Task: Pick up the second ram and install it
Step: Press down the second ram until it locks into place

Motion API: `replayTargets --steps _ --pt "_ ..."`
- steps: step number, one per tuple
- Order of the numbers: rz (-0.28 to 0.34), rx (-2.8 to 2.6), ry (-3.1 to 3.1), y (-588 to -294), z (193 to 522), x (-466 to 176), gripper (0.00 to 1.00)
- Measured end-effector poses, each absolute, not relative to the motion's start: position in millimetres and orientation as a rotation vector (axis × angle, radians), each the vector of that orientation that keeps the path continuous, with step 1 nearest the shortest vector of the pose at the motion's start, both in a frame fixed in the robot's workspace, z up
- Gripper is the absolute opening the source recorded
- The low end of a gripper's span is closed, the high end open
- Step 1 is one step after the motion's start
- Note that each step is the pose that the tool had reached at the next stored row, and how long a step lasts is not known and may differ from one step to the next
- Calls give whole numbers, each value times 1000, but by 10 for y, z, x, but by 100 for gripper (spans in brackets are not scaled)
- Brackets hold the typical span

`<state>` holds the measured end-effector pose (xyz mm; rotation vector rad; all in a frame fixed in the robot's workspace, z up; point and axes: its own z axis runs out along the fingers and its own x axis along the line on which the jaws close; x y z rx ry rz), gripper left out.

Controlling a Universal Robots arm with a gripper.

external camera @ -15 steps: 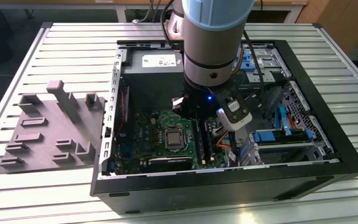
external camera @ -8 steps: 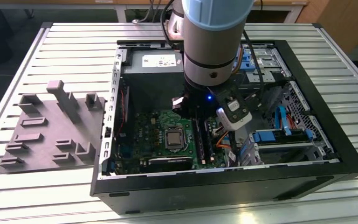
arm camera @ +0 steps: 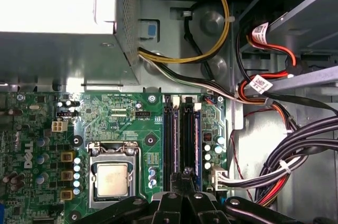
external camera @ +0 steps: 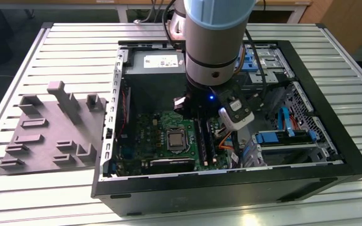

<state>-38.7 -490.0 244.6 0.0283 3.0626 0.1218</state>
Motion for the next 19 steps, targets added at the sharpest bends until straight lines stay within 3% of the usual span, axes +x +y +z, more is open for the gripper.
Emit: replayTargets --steps 19 --pt "122 29 3063 -4850 2445 -387 11"
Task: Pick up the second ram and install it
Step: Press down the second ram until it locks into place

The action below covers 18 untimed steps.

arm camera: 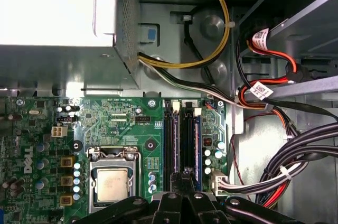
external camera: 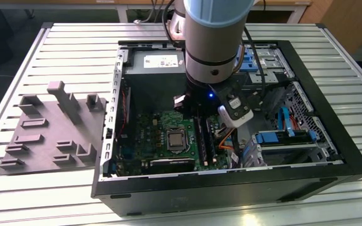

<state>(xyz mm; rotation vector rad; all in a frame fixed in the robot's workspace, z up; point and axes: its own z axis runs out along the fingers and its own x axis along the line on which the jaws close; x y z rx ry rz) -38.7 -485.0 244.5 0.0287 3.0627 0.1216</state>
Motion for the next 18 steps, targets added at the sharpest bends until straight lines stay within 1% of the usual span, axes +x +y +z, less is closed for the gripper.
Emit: replayTargets --steps 18 --pt "122 30 3063 -4767 2439 -387 11"
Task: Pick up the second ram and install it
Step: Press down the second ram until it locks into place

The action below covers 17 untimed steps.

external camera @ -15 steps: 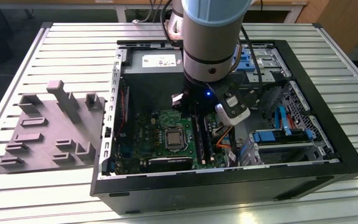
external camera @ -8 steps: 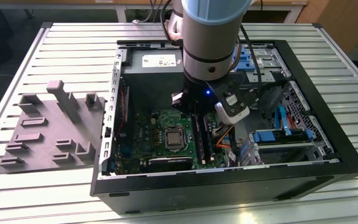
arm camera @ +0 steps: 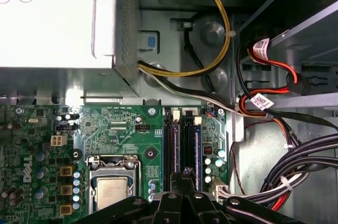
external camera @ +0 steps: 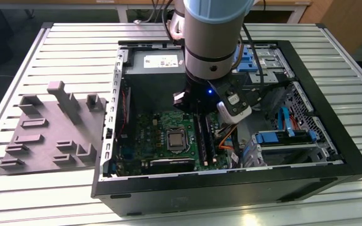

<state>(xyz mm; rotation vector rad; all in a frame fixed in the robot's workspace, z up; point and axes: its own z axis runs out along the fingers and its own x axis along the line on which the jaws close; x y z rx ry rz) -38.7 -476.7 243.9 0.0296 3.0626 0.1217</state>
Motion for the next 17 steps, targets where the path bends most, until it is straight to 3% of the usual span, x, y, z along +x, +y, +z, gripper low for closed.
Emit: replayTargets --steps 17 --pt "122 30 3063 -4674 2424 -387 11"
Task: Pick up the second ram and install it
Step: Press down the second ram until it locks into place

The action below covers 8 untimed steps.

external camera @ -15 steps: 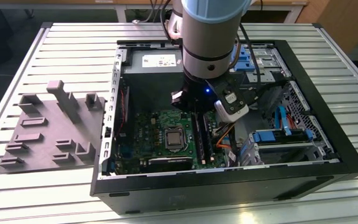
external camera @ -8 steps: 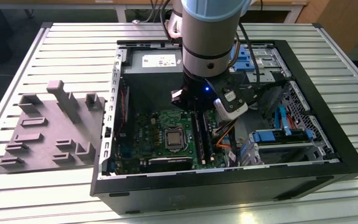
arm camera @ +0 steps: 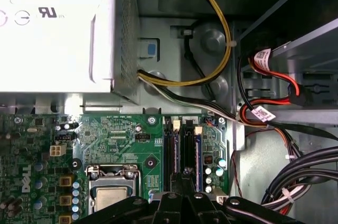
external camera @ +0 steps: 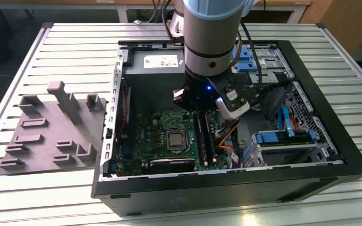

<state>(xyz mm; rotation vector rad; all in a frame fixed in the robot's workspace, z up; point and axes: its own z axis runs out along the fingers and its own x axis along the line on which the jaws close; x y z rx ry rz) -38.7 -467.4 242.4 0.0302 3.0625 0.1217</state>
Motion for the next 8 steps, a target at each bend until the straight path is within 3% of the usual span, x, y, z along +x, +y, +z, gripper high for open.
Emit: replayTargets --steps 8 --pt "122 30 3063 -4647 2418 -387 11"
